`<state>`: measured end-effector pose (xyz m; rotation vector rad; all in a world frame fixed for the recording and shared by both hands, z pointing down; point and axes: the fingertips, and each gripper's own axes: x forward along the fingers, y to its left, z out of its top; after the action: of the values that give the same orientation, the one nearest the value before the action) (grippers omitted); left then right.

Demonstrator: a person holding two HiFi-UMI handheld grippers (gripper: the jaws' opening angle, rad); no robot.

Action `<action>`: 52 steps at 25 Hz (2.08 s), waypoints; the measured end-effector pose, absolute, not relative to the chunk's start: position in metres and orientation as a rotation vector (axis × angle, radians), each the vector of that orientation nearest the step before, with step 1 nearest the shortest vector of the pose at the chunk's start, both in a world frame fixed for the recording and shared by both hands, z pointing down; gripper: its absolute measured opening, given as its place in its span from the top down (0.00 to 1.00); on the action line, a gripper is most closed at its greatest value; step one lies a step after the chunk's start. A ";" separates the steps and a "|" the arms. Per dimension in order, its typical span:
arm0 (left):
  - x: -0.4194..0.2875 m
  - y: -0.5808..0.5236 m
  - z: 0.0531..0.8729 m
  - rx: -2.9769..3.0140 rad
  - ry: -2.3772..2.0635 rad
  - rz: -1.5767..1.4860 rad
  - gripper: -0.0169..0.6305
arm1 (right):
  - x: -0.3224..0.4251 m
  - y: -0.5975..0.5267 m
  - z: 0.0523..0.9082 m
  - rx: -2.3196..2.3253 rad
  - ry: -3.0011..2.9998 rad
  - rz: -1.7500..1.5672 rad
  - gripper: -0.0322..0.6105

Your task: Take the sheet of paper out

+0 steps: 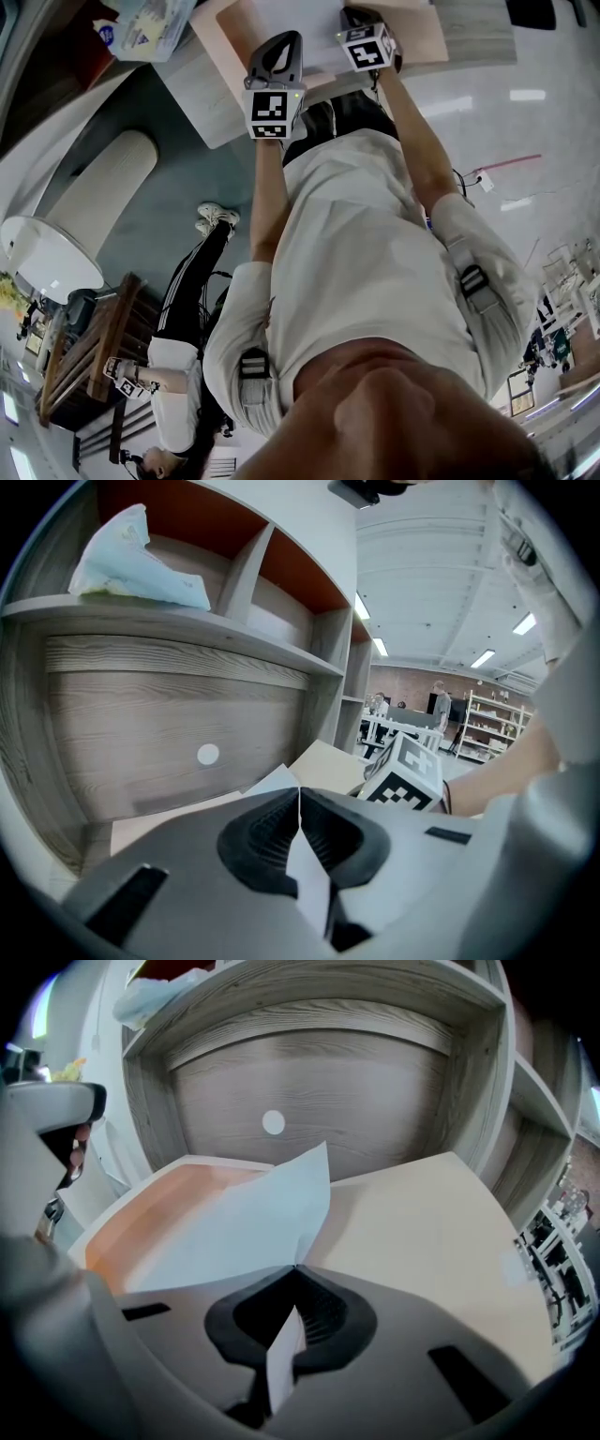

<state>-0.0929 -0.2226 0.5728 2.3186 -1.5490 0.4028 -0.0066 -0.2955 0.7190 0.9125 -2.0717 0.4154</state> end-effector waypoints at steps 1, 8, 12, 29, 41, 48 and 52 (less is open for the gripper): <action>-0.092 -0.222 0.572 2.324 -1.547 0.402 0.94 | -0.003 -0.295 0.718 0.922 -2.069 0.416 0.92; -0.088 -0.219 0.568 2.350 -1.528 0.391 0.94 | 0.012 -0.294 0.712 0.978 -2.055 0.419 0.92; -0.084 -0.215 0.566 2.364 -1.512 0.389 0.94 | 0.021 -0.294 0.704 1.021 -2.052 0.419 0.92; -0.065 -0.208 0.545 2.431 -1.474 0.340 0.94 | 0.067 -0.291 0.654 1.204 -2.057 0.409 0.92; -0.070 -0.201 0.508 2.492 -1.507 0.265 0.94 | 0.071 -0.282 0.582 1.306 -2.163 0.338 0.92; -0.079 -0.195 0.473 2.526 -1.548 0.205 0.94 | 0.062 -0.268 0.521 1.318 -2.275 0.256 0.92; -0.085 -0.187 0.452 2.541 -1.574 0.173 0.94 | 0.058 -0.253 0.489 1.319 -2.332 0.213 0.92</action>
<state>-0.0855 -0.1875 0.4523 2.5410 -1.5745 0.1726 0.0575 -0.2531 0.4886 1.3191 -2.3321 0.2135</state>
